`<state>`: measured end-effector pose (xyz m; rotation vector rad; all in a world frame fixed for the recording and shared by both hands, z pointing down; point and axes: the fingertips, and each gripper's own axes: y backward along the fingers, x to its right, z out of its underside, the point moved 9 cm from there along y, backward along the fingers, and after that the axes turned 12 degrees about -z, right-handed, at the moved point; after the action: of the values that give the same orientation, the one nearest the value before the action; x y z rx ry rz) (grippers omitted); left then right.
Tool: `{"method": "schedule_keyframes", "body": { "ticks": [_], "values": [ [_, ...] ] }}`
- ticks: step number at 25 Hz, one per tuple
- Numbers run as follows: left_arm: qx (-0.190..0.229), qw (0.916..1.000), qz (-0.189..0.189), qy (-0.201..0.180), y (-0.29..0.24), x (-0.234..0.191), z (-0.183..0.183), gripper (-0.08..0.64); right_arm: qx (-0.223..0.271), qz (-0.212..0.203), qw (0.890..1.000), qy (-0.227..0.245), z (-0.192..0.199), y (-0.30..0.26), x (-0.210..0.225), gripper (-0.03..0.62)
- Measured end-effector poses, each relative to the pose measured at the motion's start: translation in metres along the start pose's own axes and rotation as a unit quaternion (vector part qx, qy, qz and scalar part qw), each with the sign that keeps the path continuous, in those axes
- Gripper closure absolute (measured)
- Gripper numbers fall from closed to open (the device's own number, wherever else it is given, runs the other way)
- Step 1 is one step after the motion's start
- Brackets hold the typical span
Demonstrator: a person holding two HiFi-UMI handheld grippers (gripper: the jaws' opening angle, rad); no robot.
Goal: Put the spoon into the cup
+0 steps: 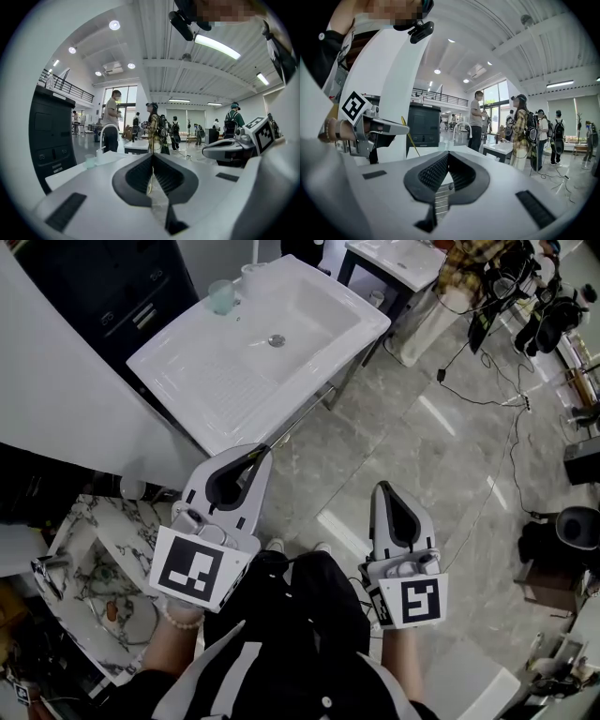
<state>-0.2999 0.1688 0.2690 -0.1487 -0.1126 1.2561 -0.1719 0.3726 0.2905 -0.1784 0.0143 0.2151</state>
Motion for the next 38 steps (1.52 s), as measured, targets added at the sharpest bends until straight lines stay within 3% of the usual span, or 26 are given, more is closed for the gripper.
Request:
{"method": "schedule_keyframes", "body": {
  "ticks": [14,26,38],
  "values": [
    [0.005,0.9999,0.002,0.010,0.001,-0.007,-0.005,0.554,-0.014,-0.010,1.000,0.000,0.007,-0.008,-0.002,0.592],
    [0.010,0.9982,-0.058,0.005,-0.038,0.004,-0.022,0.554,-0.011,-0.065,0.998,0.013,-0.001,-0.034,0.059,0.592],
    [0.022,0.9888,-0.147,0.008,-0.081,0.031,-0.035,0.554,-0.003,-0.147,0.989,0.030,-0.010,-0.063,0.134,0.592]
  ]
}}
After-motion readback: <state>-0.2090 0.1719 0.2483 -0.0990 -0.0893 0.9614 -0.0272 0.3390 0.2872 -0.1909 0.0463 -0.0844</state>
